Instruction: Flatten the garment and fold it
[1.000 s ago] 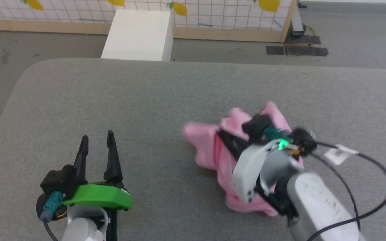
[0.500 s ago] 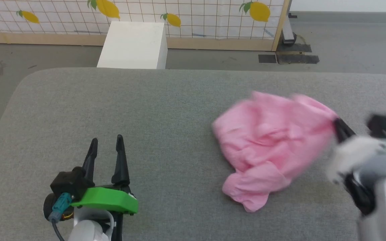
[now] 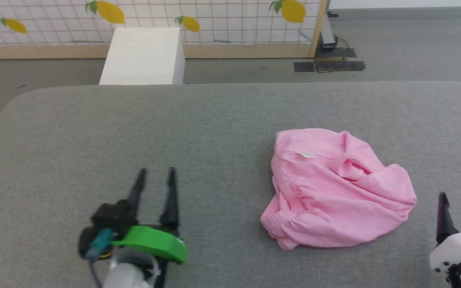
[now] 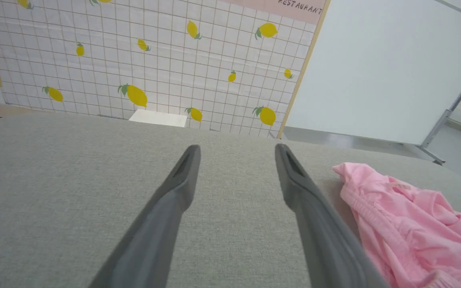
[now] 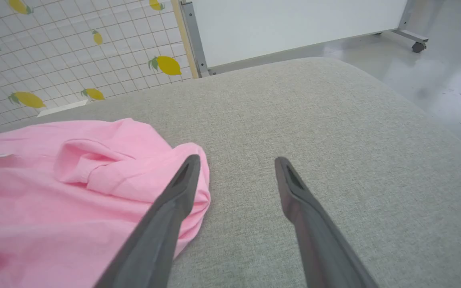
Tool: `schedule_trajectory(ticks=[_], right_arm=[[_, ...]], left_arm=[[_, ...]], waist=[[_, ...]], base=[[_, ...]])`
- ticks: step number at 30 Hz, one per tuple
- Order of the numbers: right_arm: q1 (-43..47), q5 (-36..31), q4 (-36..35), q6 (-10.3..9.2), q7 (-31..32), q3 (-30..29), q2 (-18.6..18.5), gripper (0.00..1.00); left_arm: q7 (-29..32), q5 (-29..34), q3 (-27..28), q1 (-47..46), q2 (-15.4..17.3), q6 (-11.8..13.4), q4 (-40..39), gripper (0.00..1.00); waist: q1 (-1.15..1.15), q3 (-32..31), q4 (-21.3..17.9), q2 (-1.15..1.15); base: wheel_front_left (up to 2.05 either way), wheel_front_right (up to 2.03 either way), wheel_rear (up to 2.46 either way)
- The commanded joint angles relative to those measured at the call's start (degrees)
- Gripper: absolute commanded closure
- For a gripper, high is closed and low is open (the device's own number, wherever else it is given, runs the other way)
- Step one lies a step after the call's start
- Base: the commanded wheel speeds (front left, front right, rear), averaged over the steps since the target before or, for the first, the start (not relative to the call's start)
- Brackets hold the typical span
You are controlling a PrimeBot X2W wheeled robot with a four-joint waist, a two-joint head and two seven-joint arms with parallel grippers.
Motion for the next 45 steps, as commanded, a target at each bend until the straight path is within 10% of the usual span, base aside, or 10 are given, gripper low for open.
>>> schedule_trajectory(ticks=[1, 11, 25, 29, 45], right_arm=[[0.8, 0.4, -1.2, -0.08, -2.0, 1.6, 0.1, 0.0], [3.9, 4.1, -5.4, -0.08, -5.2, 15.1, 0.1, 0.0], [5.1, 5.2, -6.6, -0.08, -4.5, 16.7, 0.1, 0.0], [4.7, 5.4, -6.5, -0.08, -4.3, 17.5, 0.1, 0.0], [5.1, 5.2, -6.8, -0.08, -3.9, 18.3, 0.1, 0.0]], left_arm=[[0.3, -1.0, -1.9, -1.8, -0.2, -0.6, 0.8, 0.0], [20.0, -9.4, -17.5, -9.7, -0.2, 0.0, 11.2, 0.0], [45.4, -13.6, -24.6, -7.6, 3.6, -1.4, 7.0, 0.0], [48.4, -14.6, -25.3, -6.7, 4.2, -1.4, 5.7, 1.0], [41.1, -15.5, -11.8, 0.2, 11.8, 11.4, 2.9, 1.0]], waist=[[0.0, -0.3, -1.6, 0.0], [0.0, 0.2, -10.2, 0.0], [0.0, 1.4, -12.4, 0.0], [0.0, 1.4, -11.3, 0.0], [0.0, 0.3, -4.7, 0.0]], base=[[0.0, 0.0, 0.0], [0.0, 0.0, 0.0], [0.0, 0.0, 0.0], [0.0, 0.0, 0.0], [0.0, 0.0, 0.0]])
